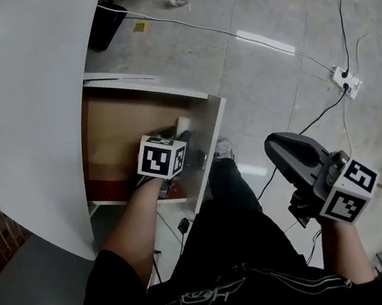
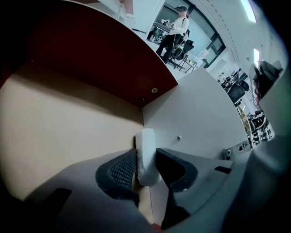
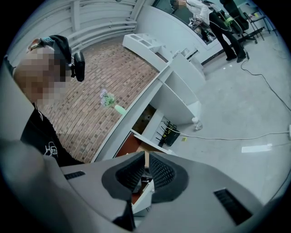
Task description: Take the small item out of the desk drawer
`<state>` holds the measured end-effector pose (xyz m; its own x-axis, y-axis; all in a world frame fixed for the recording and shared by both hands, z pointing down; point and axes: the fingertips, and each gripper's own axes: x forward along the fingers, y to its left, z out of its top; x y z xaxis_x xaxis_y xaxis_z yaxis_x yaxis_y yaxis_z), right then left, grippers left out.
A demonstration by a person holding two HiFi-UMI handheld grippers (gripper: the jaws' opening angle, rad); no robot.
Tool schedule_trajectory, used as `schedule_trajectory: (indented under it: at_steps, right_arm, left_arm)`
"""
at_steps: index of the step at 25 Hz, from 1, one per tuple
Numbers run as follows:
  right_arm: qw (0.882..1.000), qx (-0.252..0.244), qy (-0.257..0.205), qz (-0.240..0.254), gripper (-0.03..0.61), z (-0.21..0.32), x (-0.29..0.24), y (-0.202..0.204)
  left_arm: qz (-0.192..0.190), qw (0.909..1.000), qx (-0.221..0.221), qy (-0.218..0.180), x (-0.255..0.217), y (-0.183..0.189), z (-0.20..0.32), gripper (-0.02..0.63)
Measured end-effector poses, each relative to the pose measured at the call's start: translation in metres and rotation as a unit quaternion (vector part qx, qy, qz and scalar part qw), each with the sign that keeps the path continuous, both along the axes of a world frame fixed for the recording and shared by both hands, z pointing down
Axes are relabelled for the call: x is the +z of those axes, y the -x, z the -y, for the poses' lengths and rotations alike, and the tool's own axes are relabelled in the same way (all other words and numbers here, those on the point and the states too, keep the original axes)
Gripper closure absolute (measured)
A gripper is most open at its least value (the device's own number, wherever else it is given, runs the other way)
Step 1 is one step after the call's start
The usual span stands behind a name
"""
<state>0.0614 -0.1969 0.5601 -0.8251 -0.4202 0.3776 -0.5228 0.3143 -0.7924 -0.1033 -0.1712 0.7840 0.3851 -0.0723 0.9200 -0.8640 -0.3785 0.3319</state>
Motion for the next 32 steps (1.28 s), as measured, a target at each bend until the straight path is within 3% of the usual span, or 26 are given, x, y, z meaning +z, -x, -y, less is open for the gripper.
schedule_trajectory:
  at_steps: [5,20,32]
  right_arm:
    - [1.0,-0.003,0.011,-0.003,0.522,-0.005,0.009,0.0]
    - [0.999,-0.006,0.044,-0.004,0.522,-0.037,0.019,0.002]
    - [0.999,-0.037,-0.002,-0.015,0.522,-0.058,-0.03,0.028]
  left_arm:
    - [-0.011,0.9999,-0.003,0.004,0.002,-0.001,0.001,0.466]
    - [0.007,0.9985,-0.054,0.0,-0.006,0.006,0.002,0.474]
    - [-0.038,0.9931,-0.096,-0.055,-0.101,0.009,0.009,0.474]
